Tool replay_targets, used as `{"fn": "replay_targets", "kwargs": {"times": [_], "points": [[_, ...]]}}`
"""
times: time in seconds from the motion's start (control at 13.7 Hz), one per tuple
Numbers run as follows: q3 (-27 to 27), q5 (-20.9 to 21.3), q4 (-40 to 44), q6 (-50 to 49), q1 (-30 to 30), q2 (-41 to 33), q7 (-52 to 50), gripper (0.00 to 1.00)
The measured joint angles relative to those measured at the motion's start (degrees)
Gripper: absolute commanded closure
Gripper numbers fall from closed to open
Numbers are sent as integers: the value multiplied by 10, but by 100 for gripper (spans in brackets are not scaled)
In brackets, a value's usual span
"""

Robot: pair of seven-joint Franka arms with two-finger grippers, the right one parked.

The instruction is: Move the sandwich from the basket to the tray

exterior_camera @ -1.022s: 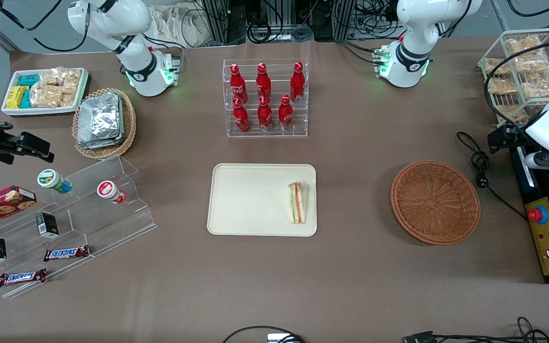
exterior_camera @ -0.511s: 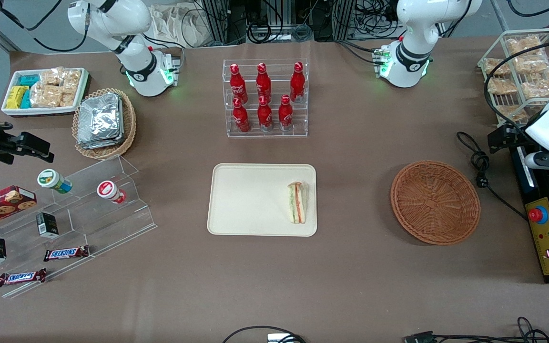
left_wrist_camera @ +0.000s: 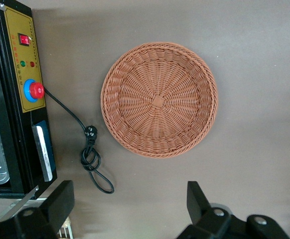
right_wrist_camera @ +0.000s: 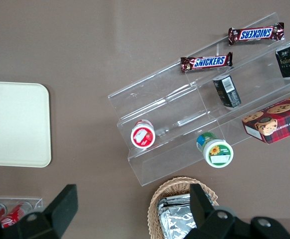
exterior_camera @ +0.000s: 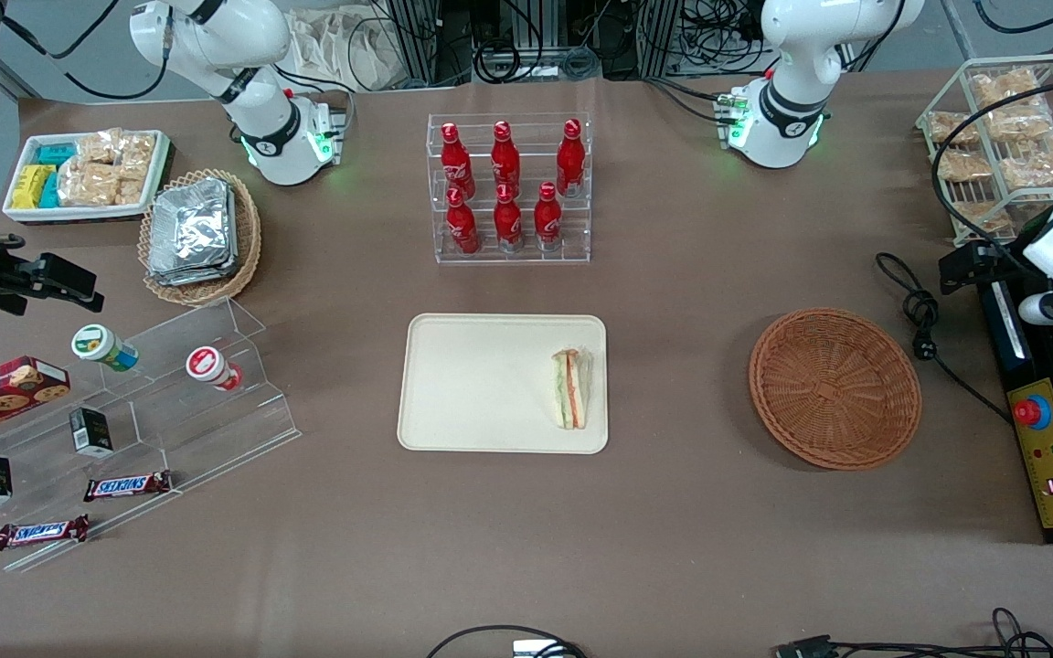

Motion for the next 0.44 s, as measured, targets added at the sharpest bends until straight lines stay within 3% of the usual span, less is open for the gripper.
{"fn": "replay_targets", "kwargs": {"times": [0.44], "points": [[-3,-27,0,0,0,0,-35,0]]}}
